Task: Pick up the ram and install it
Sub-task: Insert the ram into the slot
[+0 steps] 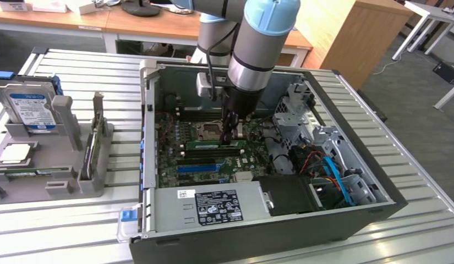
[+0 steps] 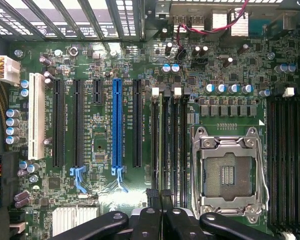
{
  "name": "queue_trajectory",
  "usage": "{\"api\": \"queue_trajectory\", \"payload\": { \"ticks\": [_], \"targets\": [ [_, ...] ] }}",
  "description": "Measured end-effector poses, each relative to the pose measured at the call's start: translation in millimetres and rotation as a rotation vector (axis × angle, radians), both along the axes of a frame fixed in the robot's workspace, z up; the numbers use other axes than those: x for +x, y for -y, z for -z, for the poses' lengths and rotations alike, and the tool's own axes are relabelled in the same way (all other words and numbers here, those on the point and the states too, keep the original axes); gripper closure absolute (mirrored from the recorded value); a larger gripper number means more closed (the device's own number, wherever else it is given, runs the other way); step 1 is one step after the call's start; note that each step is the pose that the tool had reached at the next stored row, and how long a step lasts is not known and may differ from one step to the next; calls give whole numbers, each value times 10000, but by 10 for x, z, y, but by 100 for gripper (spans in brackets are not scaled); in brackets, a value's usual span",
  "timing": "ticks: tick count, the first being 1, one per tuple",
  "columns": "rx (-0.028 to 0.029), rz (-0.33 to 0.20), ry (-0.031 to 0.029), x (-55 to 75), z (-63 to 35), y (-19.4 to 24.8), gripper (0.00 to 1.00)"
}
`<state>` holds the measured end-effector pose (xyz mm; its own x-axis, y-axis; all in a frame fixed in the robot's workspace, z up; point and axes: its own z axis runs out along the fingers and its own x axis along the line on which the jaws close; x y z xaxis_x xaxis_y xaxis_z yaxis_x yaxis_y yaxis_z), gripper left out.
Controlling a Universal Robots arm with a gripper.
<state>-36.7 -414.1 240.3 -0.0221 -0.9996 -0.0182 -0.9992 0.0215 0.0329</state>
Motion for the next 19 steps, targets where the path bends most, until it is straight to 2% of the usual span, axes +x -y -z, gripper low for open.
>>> {"api": "queue_trajectory", "payload": {
  "ticks": [19],
  "targets": [
    [1, 0, 0, 0, 27, 0, 88]
  ]
}}
